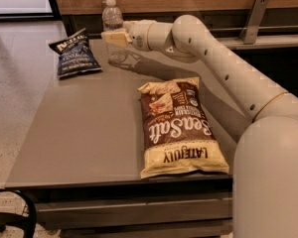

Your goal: Move water bottle near blue chip bag

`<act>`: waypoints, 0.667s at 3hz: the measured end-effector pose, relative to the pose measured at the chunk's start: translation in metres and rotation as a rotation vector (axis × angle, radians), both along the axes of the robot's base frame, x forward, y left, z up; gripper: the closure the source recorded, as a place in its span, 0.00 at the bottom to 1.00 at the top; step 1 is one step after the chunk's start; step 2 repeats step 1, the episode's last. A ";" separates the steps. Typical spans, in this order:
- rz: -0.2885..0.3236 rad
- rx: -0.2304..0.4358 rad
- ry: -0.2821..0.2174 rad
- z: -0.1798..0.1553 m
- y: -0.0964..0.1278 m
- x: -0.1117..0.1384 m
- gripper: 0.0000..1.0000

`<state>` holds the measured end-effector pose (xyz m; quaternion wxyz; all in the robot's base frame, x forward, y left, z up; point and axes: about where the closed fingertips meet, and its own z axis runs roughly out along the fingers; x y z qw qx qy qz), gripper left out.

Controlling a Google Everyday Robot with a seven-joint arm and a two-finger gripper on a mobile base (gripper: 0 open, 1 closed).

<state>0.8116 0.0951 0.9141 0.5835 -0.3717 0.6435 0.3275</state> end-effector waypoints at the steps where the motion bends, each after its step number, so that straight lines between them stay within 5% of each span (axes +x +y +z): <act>1: 0.003 0.000 0.001 0.000 0.002 0.000 0.00; 2: 0.003 0.000 0.001 0.000 0.002 0.000 0.00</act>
Offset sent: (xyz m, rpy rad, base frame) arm 0.0000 0.0000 0.0000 0.0000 0.0000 0.0000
